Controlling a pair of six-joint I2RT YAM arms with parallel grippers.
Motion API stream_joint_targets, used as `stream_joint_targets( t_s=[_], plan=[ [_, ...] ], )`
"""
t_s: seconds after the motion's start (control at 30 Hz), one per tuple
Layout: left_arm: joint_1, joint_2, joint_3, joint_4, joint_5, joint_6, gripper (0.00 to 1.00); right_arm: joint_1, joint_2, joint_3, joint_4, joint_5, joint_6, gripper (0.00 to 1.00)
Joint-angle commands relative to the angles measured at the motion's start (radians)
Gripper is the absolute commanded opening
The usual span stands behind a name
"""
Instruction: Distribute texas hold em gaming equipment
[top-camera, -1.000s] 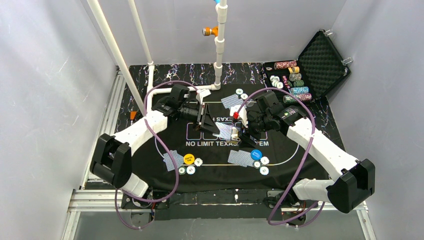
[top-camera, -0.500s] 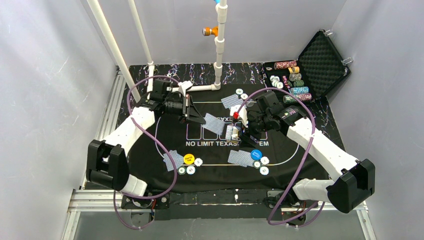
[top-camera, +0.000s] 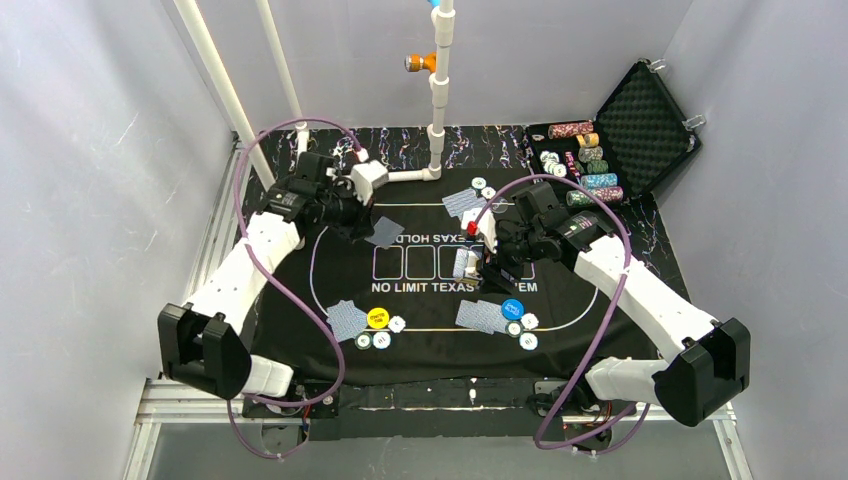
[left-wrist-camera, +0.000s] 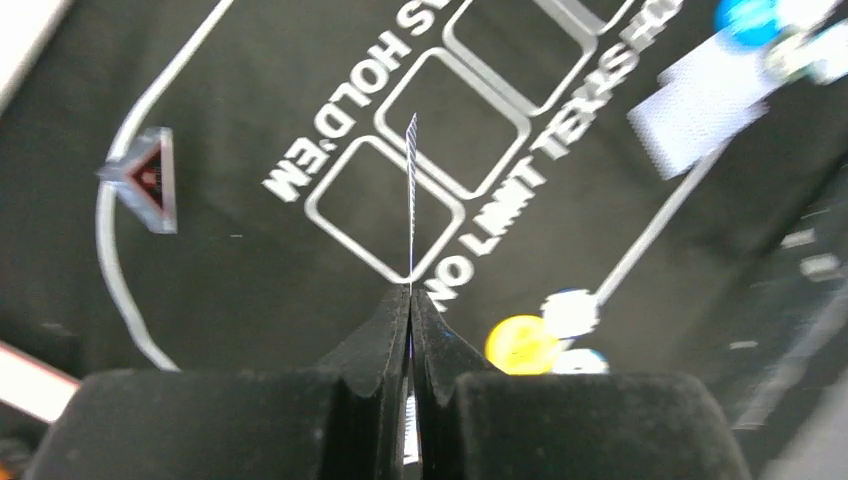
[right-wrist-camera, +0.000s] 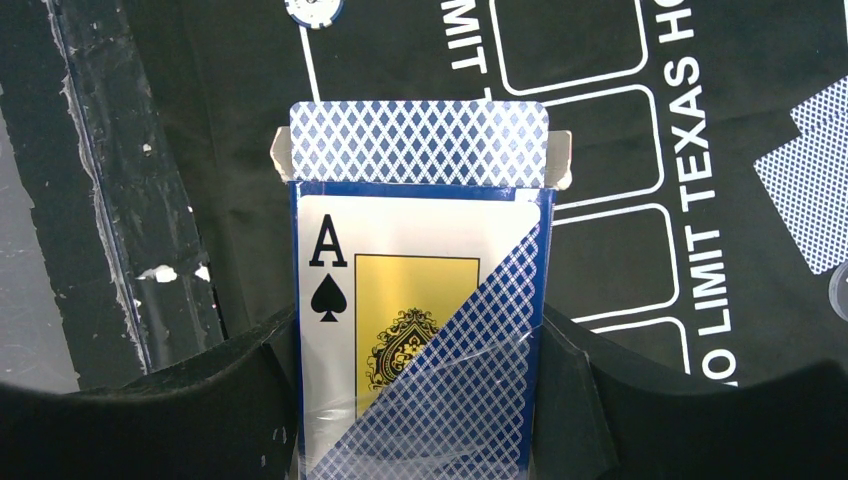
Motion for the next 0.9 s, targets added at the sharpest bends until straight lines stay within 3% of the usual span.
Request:
stream_joint_targets(
  t_s=[0.0, 0.33, 0.53, 0.87],
  plan=[
    [-0.072, -0.052, -0.106, 0.051, -0.289, 0.428, 0.0, -0.019, -0.02, -0.006, 0.064, -0.026, 0.035, 0.01],
    [-0.188, 0.033, -0.28, 0.358, -0.465, 0.77, 0.0, -0.071, -0.004, -0.004, 0.078, -0.063, 0.066, 0.01],
    [-0.229, 0.071, -0.409, 0.545, -0.513, 0.883, 0.0, -0.084, -0.012, -0.008, 0.076, -0.065, 0.074, 0.01],
    [-0.245, 0.103, -0.471, 0.527, -0.457, 0.833, 0.0, -0.094, -0.021, -0.011, 0.069, -0.064, 0.076, 0.01]
  ],
)
